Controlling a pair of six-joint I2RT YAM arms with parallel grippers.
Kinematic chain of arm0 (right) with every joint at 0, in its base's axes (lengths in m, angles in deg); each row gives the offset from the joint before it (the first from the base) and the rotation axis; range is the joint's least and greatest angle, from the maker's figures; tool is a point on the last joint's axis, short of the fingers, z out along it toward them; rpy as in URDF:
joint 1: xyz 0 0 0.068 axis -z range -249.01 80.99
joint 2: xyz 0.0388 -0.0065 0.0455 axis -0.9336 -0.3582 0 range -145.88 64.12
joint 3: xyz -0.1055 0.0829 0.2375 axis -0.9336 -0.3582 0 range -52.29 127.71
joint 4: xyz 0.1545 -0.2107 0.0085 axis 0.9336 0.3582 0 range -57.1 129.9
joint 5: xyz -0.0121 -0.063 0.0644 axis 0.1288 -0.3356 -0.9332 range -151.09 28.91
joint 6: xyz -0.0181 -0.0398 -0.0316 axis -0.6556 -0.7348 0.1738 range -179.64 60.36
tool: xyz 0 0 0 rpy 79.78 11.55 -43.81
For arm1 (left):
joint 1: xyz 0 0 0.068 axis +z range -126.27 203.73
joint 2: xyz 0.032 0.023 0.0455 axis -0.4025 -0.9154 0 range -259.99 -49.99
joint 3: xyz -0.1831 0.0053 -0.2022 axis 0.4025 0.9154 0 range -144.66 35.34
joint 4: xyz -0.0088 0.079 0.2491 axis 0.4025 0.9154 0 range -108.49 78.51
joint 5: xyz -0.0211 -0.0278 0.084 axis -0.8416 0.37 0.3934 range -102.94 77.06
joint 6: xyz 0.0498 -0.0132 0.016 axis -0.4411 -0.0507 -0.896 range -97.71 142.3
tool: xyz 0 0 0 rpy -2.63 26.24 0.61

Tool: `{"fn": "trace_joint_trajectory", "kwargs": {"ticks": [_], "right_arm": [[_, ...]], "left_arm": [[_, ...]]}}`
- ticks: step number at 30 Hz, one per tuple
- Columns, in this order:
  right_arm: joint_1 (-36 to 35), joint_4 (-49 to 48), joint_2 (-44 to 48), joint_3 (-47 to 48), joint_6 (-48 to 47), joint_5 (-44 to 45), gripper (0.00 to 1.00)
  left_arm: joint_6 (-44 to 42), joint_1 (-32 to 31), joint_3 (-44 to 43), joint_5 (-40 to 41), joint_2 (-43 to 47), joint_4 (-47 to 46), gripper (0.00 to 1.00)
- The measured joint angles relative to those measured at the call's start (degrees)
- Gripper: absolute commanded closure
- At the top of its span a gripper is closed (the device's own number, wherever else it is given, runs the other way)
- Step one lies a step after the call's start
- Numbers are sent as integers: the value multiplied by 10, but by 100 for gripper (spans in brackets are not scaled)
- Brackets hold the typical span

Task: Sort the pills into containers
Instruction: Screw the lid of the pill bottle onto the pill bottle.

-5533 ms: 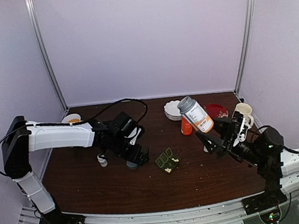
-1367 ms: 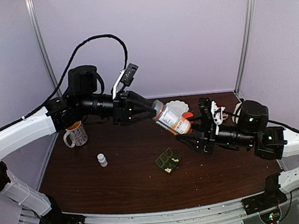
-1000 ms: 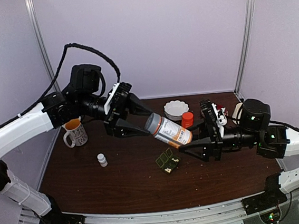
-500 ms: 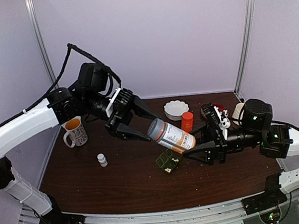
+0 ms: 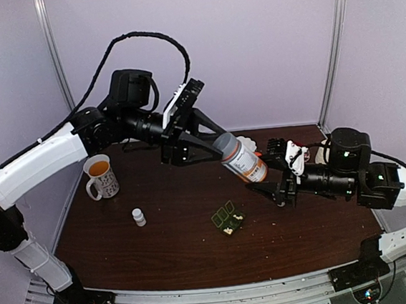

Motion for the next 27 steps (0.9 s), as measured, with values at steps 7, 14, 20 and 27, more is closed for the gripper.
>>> {"fn": "trace_joint_trajectory", "kwargs": {"ticks": [7,14,20,27], "right_arm": [[-23,-9,-14,0,-30,118,100],[0,25,-16,2,31,-36,100],[14,58,-27,20,89,-172,100],[23,76,-30,29,112,-207,100]], "left_arm": [[60,6,-12,54,-9,16,79],[-76,4,62,27,34,23,73],[-295,-7,59,-15,42,87,73],[-483,-17,11,31,35,181,41]]}}
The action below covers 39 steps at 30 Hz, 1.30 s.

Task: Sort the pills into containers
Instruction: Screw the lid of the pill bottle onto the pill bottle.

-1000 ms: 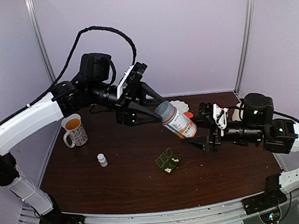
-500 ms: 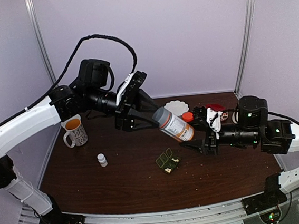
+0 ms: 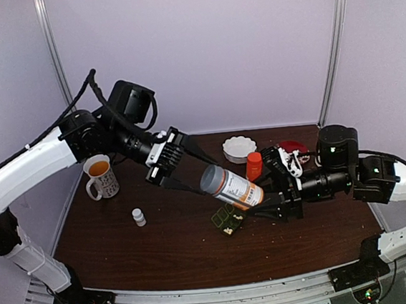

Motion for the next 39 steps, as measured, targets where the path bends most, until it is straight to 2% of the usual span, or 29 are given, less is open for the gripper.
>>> {"fn": "trace_joint_trajectory", "kwargs": {"ticks": [2,3,6,12,17,21,25,30,32,35,39], "right_arm": [[1,10,0,0,-2,8,100],[1,13,0,1,-5,11,100],[-6,17,1,14,-24,12,100],[-9,37,23,22,-65,35,100],[-9,42,43,19,-83,79,100],[-9,29,44,10,-93,150,100],[-12,5,41,-3,-112,240,100],[-25,-39,22,-9,-149,343,100],[-30,-54,10,-9,-161,364,100],[-37,-72,-7,-9,-174,382,100],[-49,-84,-30,-7,-187,392,100]], "left_arm": [[-12,-1,3,17,1,3,10],[-13,-2,10,31,4,-3,3],[17,5,73,89,23,-62,2],[155,37,199,145,95,-182,2],[325,40,198,226,149,-244,2],[459,40,148,289,146,-215,2],[581,42,134,286,151,-211,2],[748,62,138,257,153,-212,10],[801,70,137,247,151,-211,9],[883,73,136,222,139,-211,3],[948,73,136,184,114,-211,2]]}}
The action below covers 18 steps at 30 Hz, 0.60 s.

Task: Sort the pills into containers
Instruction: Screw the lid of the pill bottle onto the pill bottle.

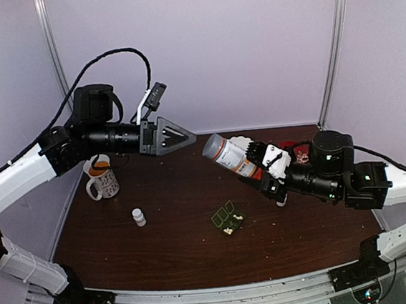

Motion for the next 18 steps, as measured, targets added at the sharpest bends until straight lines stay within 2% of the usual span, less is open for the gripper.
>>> {"fn": "trace_joint_trajectory", "kwargs": {"ticks": [8,18], "right_arm": [[-16,2,-47,32,-22,3,100],[-19,9,-74,46,-28,3,100]], "left_arm": [[47,-2,0,-29,-26,0,4],[55,-4,0,-40,-52,21,28]]}}
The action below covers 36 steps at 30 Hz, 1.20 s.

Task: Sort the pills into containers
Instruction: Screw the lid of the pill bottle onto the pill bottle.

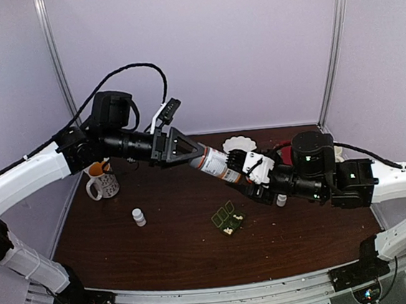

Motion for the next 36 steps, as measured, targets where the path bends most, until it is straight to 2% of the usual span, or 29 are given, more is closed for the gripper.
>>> {"fn": "trace_joint_trajectory", "kwargs": {"ticks": [3,9,15,17,21,23,25,28,33,36], "right_arm": [[0,5,-3,0,-1,0,100],[-1,15,-4,2,-1,0,100],[0,43,-9,22,4,0,100],[0,52,-10,26,5,0,100],[-1,57,-10,27,8,-3,100],[0,65,-10,30,13,-11,100],[0,83,-10,37,21,-23,100],[4,103,-10,45,37,-50,100],[13,129,7,48,71,-114,100],[18,143,21,48,96,-151,100]], "left_arm": [[-1,0,0,-1,-1,8,30],[-4,0,0,-6,-1,9,43],[-10,1,-3,-22,-5,9,47],[-10,1,-3,-24,-6,9,53],[-14,1,-3,-29,-7,14,72],[-21,2,-3,-34,-8,17,73],[-40,2,-3,-44,-11,19,74],[-80,2,-3,-57,-11,26,80],[-175,-5,-5,-81,-11,38,77],[-242,-13,-7,-85,-11,38,80]]}}
